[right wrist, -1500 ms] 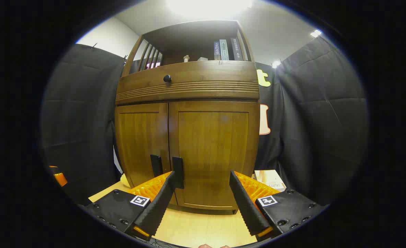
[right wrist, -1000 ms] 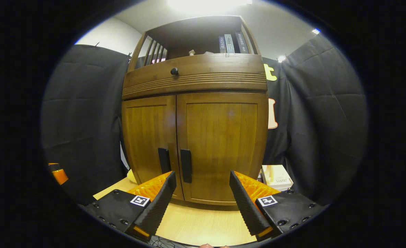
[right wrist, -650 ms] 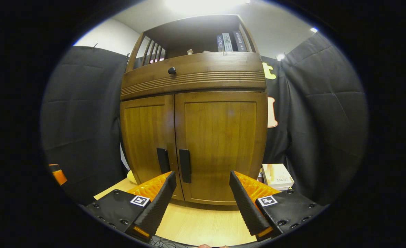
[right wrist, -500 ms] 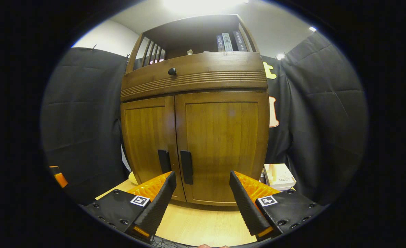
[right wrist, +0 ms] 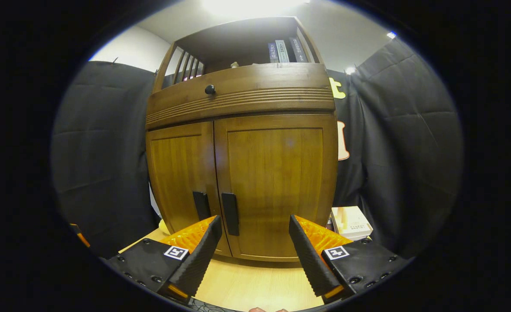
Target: Open the right door of the double-door shoe cabinet with the right hand, and open the left door with the left hand.
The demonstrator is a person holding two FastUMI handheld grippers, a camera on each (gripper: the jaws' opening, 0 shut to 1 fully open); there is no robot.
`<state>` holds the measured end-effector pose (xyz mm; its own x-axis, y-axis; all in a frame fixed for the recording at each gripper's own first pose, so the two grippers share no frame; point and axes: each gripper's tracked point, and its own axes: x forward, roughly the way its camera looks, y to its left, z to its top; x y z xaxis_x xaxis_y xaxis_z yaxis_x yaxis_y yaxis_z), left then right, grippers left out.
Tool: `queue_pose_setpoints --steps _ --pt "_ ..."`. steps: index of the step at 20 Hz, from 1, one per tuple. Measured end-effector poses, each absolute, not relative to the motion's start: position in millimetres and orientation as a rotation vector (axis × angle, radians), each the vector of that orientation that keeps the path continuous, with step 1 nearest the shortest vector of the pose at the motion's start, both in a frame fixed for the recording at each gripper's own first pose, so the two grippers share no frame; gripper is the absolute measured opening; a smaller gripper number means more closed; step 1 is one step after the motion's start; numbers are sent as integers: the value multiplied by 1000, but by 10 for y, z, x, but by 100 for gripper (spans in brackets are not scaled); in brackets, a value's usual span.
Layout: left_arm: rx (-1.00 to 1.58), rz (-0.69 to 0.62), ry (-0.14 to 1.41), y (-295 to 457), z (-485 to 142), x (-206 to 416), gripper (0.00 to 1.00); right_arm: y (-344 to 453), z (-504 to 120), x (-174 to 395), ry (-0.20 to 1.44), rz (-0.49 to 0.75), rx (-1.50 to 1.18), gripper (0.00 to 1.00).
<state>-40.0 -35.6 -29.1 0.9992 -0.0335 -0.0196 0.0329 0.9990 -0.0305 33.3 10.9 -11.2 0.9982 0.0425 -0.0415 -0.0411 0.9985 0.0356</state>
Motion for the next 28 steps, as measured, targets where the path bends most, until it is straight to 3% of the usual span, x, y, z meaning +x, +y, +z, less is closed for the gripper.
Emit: queue_pose_setpoints --steps 16,20,21,28 --pt "27 -31 75 -551 -592 -847 100 402 272 1064 -70 47 25 96" --pt "11 -1 69 -537 -604 -830 100 368 285 1255 -67 20 36 96" --pt "1 9 72 -521 -616 -811 94 358 286 1307 -63 14 31 96" --pt "-36 65 101 -479 -736 -767 100 494 -3 1638 12 42 -5 96"
